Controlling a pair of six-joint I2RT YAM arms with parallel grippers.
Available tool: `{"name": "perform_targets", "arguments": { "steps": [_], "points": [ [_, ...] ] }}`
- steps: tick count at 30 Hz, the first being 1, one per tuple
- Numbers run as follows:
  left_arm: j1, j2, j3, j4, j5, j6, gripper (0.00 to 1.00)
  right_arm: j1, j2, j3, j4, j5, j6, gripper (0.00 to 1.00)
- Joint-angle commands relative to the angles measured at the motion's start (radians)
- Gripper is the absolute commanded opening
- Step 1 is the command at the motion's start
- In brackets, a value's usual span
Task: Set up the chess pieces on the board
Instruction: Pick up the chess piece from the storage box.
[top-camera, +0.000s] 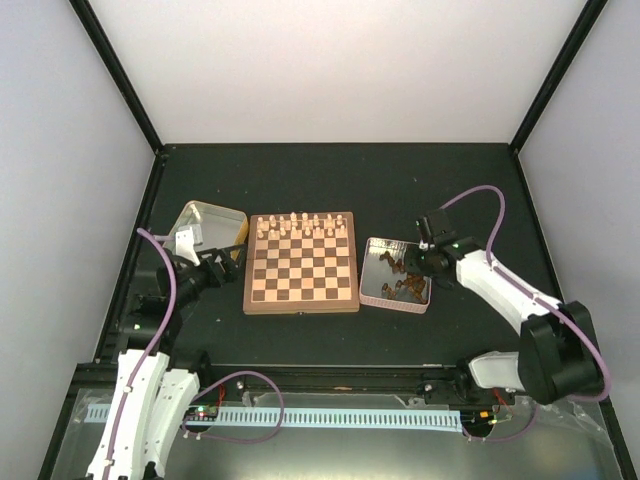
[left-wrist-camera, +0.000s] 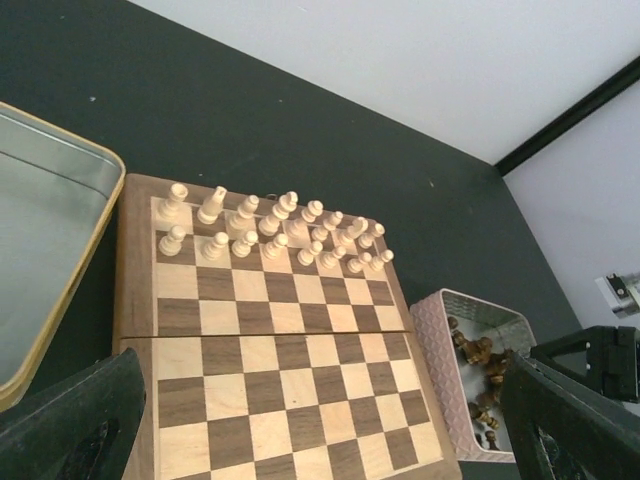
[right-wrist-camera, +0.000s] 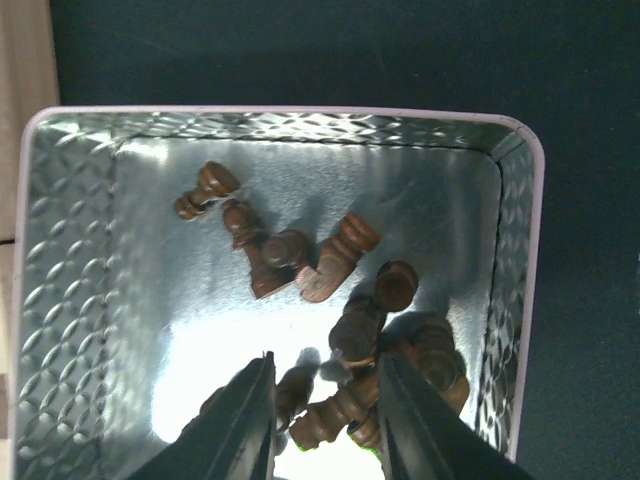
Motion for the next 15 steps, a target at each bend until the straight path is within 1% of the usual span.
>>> {"name": "perform_targets", "arguments": {
  "steps": [1,15],
  "points": [
    [0.005,0.016,-0.006,0.026,-0.058,0.009,0.99,0.012,0.062,0.051,-0.002,0.077,-0.026,0.27],
    [0.005,0.049,-0.032,0.093,-0.069,0.01,0.99,0.036,0.16,0.067,-0.019,0.113,-0.01,0.24]
  ]
}}
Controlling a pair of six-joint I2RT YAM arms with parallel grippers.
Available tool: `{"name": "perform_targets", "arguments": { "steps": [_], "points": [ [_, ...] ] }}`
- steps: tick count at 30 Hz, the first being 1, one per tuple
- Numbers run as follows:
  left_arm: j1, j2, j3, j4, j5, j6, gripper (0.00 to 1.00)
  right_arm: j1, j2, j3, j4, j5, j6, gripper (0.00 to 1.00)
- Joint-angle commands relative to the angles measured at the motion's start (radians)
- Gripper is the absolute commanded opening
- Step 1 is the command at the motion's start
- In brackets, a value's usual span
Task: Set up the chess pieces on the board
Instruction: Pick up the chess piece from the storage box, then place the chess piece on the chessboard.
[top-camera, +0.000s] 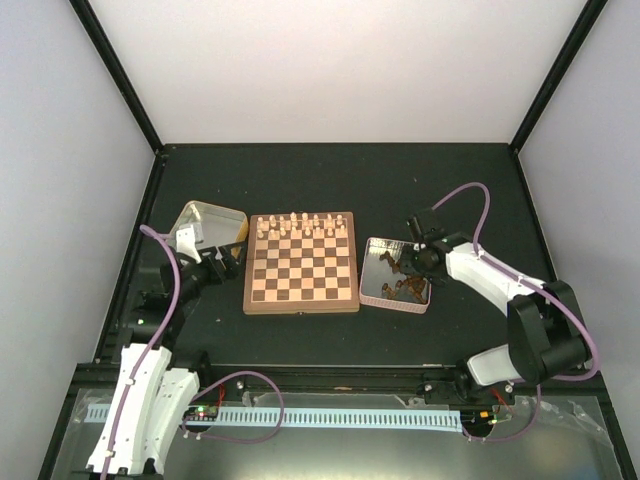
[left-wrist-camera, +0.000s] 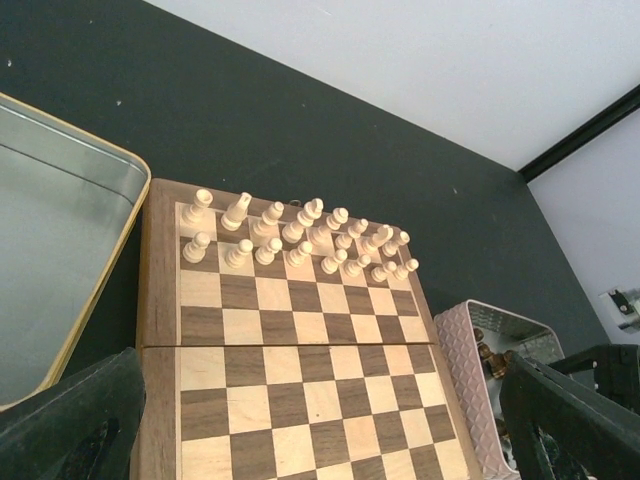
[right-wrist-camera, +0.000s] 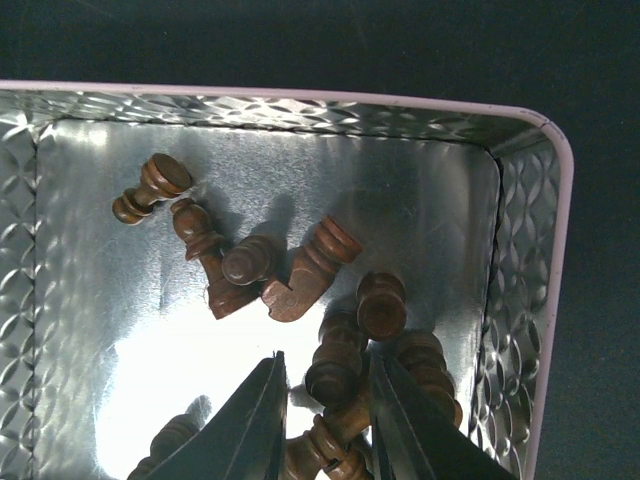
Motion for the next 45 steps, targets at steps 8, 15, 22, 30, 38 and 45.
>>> {"name": "perform_targets", "arguments": {
  "steps": [8,15,22,30,38,45],
  "points": [
    [-0.007,0.024,-0.013,0.053,-0.039,-0.011,0.99,0.017,0.038,0.047,0.012,0.079,0.005,0.11],
    [-0.011,0.037,-0.047,0.034,-0.057,-0.038,0.99,0.05,-0.063,0.087,-0.03,0.108,0.023,0.02],
    [-0.012,0.063,-0.075,0.012,-0.053,-0.056,0.99,0.114,-0.172,0.136,-0.05,0.045,0.047,0.01],
    [-0.012,0.16,-0.094,-0.055,-0.011,-0.107,0.94,0.316,-0.132,0.18,0.017,-0.06,0.082,0.01],
    [-0.023,0.343,-0.14,-0.027,0.002,-0.106,0.72,0.486,0.029,0.237,0.056,-0.019,0.119,0.01],
    [-0.06,0.476,-0.165,0.045,0.005,-0.108,0.57,0.541,0.101,0.242,0.068,-0.018,0.133,0.01]
  ]
}}
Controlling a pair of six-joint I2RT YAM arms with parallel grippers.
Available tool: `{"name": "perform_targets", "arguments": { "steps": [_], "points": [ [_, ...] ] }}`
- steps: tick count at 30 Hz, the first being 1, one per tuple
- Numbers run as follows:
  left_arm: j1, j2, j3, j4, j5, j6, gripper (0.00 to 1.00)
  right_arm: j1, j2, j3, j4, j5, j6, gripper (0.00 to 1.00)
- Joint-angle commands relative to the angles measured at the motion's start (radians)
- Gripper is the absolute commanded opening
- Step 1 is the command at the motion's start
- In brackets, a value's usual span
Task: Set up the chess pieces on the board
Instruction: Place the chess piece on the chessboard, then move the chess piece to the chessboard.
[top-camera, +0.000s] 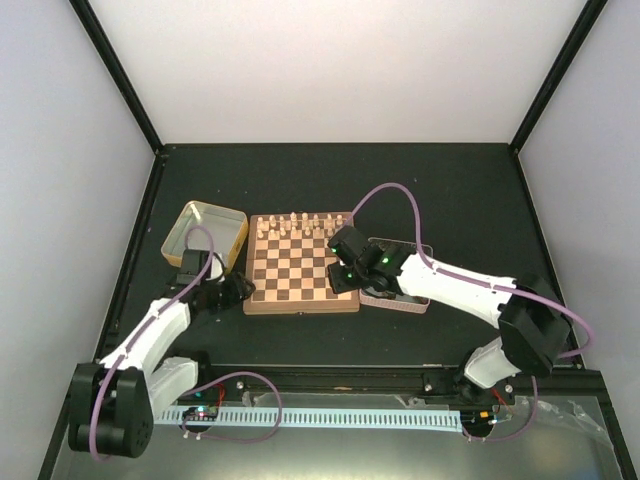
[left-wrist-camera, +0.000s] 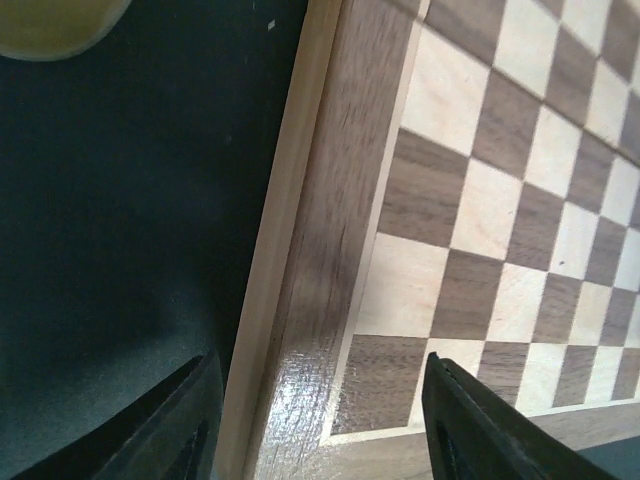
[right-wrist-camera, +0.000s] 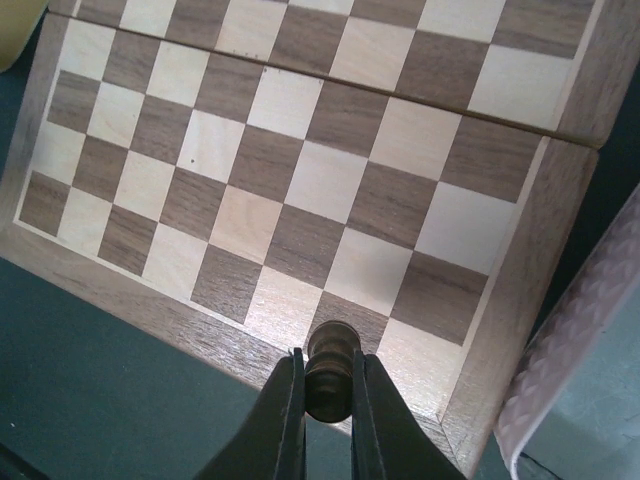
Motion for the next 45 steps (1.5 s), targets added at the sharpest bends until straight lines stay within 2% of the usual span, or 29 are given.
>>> {"name": "perform_targets", "arguments": {
  "steps": [1,9,13,15,19,22,34,37,41,45],
  "points": [
    [-0.026,0.073,-0.007,0.072,0.023,-0.003,0.55,0.021,0.03,0.026,0.019,0.028,0.024,0.01],
    [-0.076,0.176,-0.004,0.129,0.071,0.012,0.41,0.024,0.077,0.048,-0.066,0.148,0.014,0.01],
    [-0.087,0.173,0.004,0.12,0.06,0.019,0.4,0.029,0.126,0.088,-0.123,0.163,0.007,0.03],
    [-0.086,0.167,0.009,0.112,0.046,0.02,0.41,0.031,0.151,0.112,-0.15,0.167,0.004,0.09],
    [-0.087,0.143,0.026,0.084,0.016,0.023,0.49,0.034,0.171,0.153,-0.186,0.167,0.004,0.29],
    [-0.086,0.113,0.039,0.066,-0.013,0.027,0.54,0.034,0.169,0.165,-0.184,0.162,0.008,0.33],
    [-0.087,0.077,0.032,0.071,-0.007,0.023,0.57,0.034,0.213,0.154,-0.189,0.16,0.01,0.32],
    [-0.086,0.077,0.032,0.071,-0.004,0.022,0.57,0.034,0.225,0.16,-0.182,0.16,0.002,0.26],
    [-0.087,0.063,0.032,0.07,-0.004,0.021,0.58,0.035,0.239,0.167,-0.173,0.154,-0.011,0.12],
    [-0.086,0.05,0.032,0.065,-0.014,0.021,0.58,0.051,0.235,0.178,-0.173,0.136,-0.032,0.09]
  ]
}}
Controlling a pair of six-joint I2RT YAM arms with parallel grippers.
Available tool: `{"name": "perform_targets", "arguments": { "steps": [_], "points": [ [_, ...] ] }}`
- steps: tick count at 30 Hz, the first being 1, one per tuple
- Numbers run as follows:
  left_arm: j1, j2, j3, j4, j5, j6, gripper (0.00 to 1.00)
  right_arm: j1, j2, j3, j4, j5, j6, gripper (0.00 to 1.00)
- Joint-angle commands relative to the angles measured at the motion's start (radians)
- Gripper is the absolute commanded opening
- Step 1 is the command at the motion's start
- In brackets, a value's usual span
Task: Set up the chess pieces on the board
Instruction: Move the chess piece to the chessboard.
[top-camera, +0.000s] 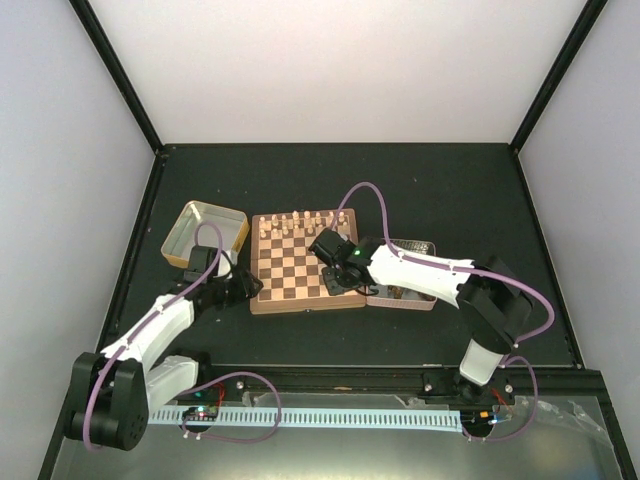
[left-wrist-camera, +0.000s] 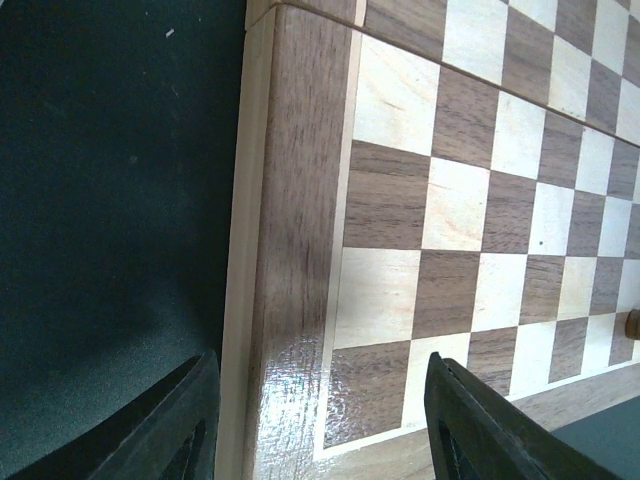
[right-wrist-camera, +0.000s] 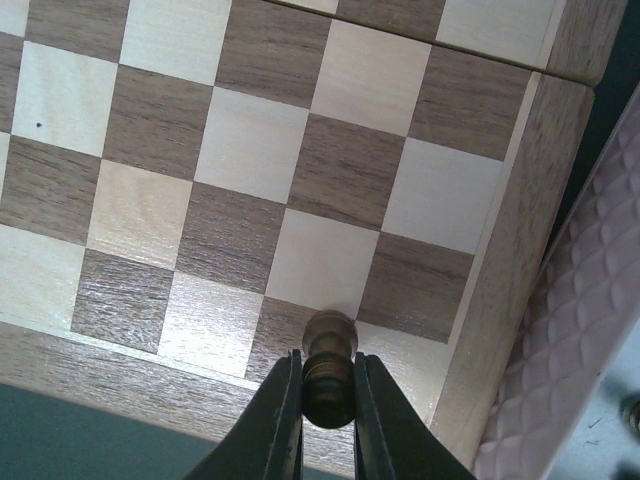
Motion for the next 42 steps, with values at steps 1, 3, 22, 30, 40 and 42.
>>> {"name": "perform_targets", "arguments": {
  "steps": [1,3,22,30,40,42],
  "points": [
    [-0.006,-0.025,0.025,-0.012,-0.019,0.011,0.58,0.03,0.013,0.034,0.008,-0.012,-0.027,0.09],
    [-0.005,-0.028,0.024,-0.013,-0.024,0.011,0.58,0.041,0.012,0.039,0.008,-0.024,-0.032,0.09],
    [-0.006,-0.041,0.027,-0.028,-0.022,0.011,0.58,0.095,0.065,0.082,-0.021,0.014,-0.031,0.13],
    [-0.006,-0.04,0.026,-0.031,-0.02,0.011,0.59,0.095,0.066,0.067,-0.022,0.071,-0.005,0.12],
    [-0.005,-0.052,0.027,-0.039,-0.023,0.014,0.59,0.095,0.081,0.063,0.035,-0.003,-0.011,0.14],
    [-0.005,-0.052,0.028,-0.04,-0.024,0.014,0.58,0.095,0.081,0.062,0.033,-0.008,-0.015,0.16]
  ]
}}
